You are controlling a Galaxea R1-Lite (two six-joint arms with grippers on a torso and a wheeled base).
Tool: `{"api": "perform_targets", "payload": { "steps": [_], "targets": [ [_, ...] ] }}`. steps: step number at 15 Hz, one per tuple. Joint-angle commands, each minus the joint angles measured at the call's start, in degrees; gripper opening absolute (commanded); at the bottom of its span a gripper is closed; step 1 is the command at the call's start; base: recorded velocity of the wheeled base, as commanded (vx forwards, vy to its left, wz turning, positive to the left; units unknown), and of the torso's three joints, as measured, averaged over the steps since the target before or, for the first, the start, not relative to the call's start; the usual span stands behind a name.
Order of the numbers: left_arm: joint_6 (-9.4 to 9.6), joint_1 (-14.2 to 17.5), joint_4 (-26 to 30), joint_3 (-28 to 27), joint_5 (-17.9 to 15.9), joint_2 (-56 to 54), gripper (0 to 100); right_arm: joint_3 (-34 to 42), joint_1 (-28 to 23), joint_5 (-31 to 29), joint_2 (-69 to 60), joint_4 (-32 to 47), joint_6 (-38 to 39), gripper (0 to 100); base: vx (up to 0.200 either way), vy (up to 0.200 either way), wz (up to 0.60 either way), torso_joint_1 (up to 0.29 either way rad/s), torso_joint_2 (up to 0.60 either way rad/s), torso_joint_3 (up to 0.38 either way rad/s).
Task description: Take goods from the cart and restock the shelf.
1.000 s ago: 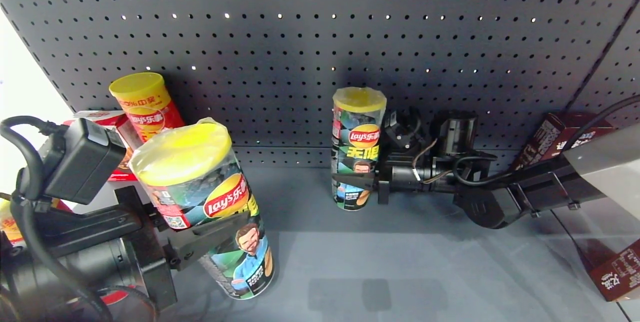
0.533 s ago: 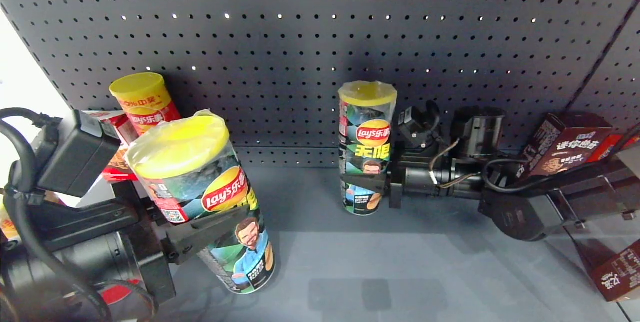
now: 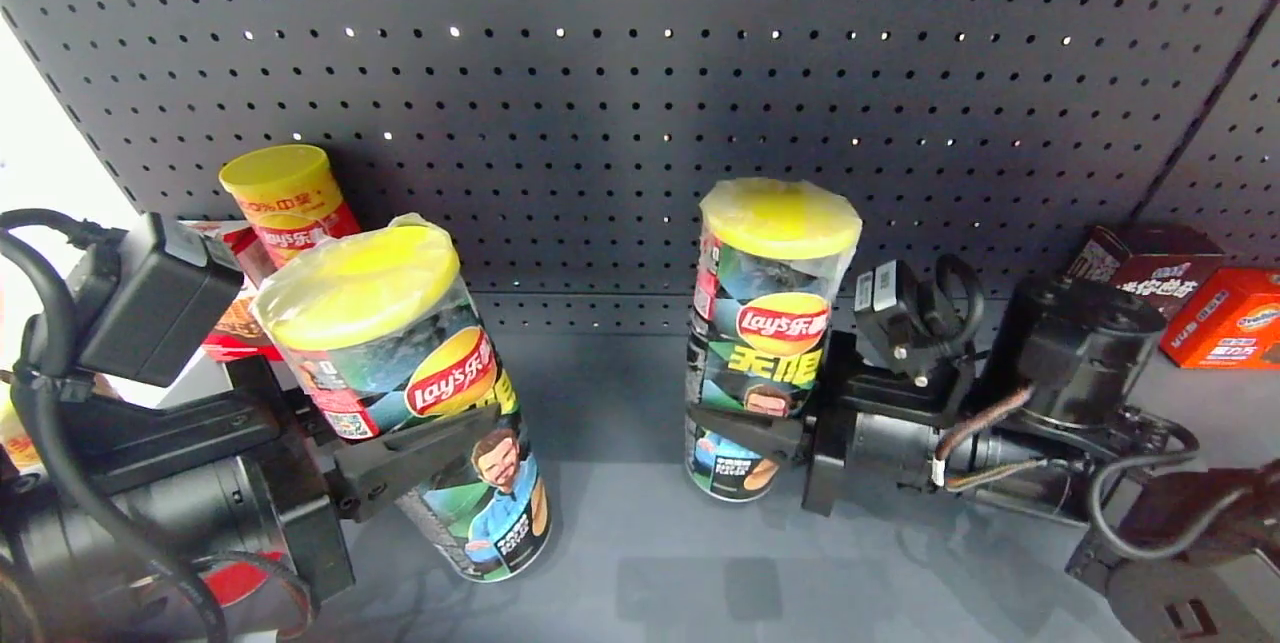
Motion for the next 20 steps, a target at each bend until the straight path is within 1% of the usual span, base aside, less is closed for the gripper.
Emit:
{"api": "perform_targets", "payload": {
  "steps": [1, 4, 7, 12, 16, 20],
  "targets": [
    [-0.01, -0.01, -0.03, -0.01, 0.01, 0.09, 0, 6.18, 3.56, -1.81, 0.40, -4.63, 1.60, 0, 0.000, 0.000, 0.00, 0.000, 0.00, 0.000],
    [-0.01, -0.01, -0.03, -0.09, 0.01, 0.18, 0, 10.31, 3.82, -2.08, 3.65, -11.05, 1.42, 0, 0.000, 0.000, 0.00, 0.000, 0.00, 0.000],
    [-0.01, -0.01, -0.03, -0.27, 0.01, 0.09, 0, 13.03, 3.73, -2.08, 5.76, -14.56, 1.24, 0, 0.000, 0.000, 0.00, 0.000, 0.00, 0.000],
    [-0.01, -0.01, -0.03, -0.18, 0.10, 0.09, 0, 15.23, 3.82, -2.08, 5.49, -15.44, 1.07, 0, 0.000, 0.000, 0.00, 0.000, 0.00, 0.000],
    [-0.01, -0.01, 0.06, -0.09, 0.10, 0.09, 0, 15.50, 4.00, -2.08, 5.14, -16.41, 0.98, 0, 0.000, 0.000, 0.00, 0.000, 0.00, 0.000],
    [-0.01, -0.01, -0.03, 0.17, 0.10, 0.09, 0, 17.60, 5.58, -2.25, 4.35, -17.11, 0.98, 0, 0.000, 0.000, 0.00, 0.000, 0.00, 0.000]
  ]
}}
